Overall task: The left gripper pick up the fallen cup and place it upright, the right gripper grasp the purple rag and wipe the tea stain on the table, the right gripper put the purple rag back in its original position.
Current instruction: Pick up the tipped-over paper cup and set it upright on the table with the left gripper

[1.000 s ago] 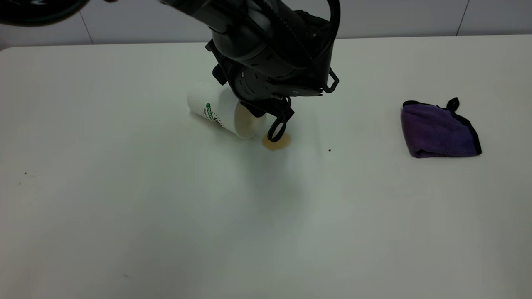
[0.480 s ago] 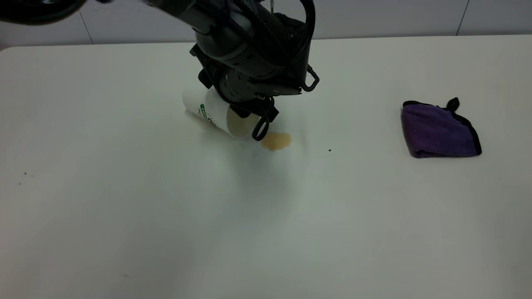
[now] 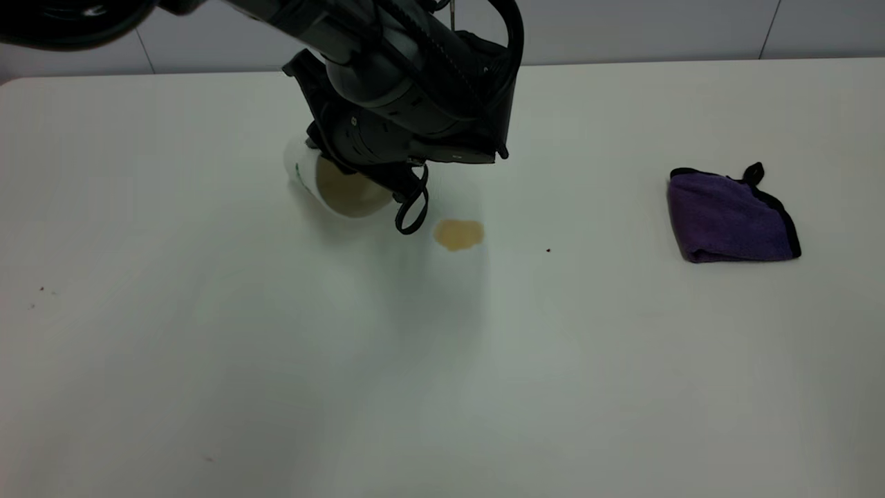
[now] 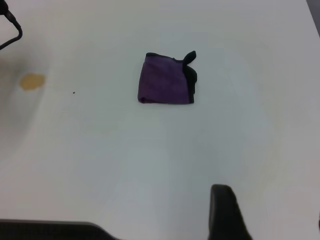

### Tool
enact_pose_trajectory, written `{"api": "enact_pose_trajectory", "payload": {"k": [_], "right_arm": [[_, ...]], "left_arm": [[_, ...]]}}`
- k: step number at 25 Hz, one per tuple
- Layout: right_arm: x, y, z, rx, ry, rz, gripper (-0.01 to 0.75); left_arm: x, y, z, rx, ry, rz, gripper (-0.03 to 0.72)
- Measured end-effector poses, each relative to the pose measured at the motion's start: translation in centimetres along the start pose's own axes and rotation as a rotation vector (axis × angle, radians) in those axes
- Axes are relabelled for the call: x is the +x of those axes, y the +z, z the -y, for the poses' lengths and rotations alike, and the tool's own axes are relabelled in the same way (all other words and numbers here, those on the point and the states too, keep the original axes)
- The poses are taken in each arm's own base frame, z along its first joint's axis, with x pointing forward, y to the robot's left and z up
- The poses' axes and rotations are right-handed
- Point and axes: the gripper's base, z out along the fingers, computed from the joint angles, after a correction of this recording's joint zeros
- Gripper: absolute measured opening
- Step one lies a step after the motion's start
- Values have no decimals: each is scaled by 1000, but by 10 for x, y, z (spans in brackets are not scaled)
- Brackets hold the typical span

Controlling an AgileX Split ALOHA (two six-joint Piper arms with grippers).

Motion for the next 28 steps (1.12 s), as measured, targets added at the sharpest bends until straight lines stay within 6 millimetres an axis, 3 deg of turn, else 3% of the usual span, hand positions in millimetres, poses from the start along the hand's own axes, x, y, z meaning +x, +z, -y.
{"api": "enact_pose_trajectory", "payload": {"k": [5, 10, 15, 24, 28], "right_arm": [[0, 0, 0, 0, 0, 0, 474], [0, 0, 0, 0, 0, 0, 474], [0, 0, 0, 0, 0, 0, 474], [0, 0, 0, 0, 0, 0, 474], [0, 0, 0, 0, 0, 0, 474]], "left_arm": [[-7, 3, -46, 12, -2, -76, -27], [-11, 5, -103, 248, -67, -164, -27], [-5, 16, -145, 478, -78, -212, -27], [24, 66, -182, 840, -117, -265, -27], [31, 79, -191, 992, -164, -227, -27]]}}
